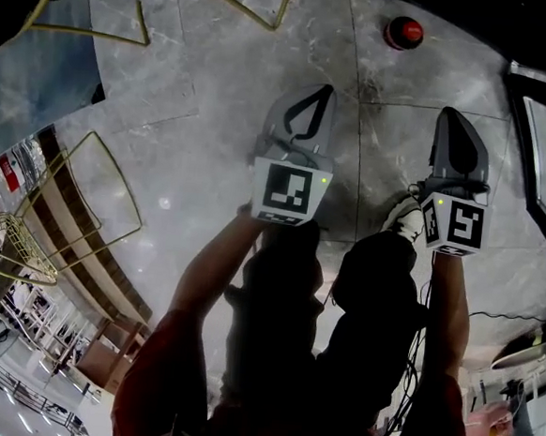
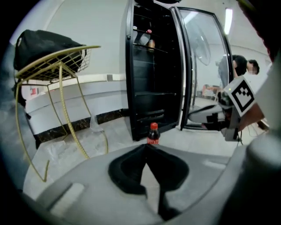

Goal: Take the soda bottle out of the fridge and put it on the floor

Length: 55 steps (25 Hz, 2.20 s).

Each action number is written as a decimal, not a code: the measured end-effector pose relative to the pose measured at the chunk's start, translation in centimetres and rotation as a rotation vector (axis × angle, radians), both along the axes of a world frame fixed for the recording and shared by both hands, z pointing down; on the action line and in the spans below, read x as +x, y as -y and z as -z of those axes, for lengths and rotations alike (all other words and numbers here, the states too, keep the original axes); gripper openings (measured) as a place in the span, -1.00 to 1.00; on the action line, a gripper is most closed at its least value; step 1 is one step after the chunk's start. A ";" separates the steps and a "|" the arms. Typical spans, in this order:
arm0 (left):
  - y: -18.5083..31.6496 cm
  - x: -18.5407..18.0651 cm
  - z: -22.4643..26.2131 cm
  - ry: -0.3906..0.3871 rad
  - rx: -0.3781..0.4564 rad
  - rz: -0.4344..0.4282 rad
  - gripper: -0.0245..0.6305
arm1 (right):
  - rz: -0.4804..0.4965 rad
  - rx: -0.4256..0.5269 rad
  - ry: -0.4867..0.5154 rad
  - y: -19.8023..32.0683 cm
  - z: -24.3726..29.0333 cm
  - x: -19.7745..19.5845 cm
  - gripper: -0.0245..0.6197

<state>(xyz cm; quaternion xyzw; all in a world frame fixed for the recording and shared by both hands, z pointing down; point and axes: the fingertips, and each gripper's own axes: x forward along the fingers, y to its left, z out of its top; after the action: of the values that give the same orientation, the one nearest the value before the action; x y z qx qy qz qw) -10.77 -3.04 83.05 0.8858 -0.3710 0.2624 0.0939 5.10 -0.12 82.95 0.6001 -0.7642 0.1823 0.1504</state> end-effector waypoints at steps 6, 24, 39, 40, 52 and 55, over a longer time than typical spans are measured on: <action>0.2 0.6 12.9 0.006 -0.012 0.001 -0.93 | -0.044 -0.031 0.030 -1.3 12.4 0.9 -0.92; 1.2 4.0 57.5 -0.059 0.049 0.023 -0.93 | -0.126 0.061 0.016 -0.8 56.3 3.8 -0.92; -3.5 2.9 77.3 -0.143 0.094 0.110 -0.93 | -0.127 0.153 0.049 -5.6 76.4 2.4 -0.92; -3.5 3.0 78.0 -0.145 0.106 0.103 -0.93 | -0.135 0.161 0.051 -5.7 77.2 3.0 -0.92; -2.5 4.7 86.2 -0.181 0.231 0.032 -0.93 | -0.192 0.255 -0.012 -6.3 86.3 7.2 -0.92; -2.5 5.8 86.9 -0.179 0.247 0.010 -0.93 | -0.189 0.268 -0.019 -6.5 86.9 7.4 -0.92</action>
<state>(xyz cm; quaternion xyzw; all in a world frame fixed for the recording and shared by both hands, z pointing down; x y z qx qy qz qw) -4.93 -0.53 -3.81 0.9086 -0.3950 0.1344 0.0179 12.49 6.36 -3.98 0.6856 -0.7205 0.0862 0.0587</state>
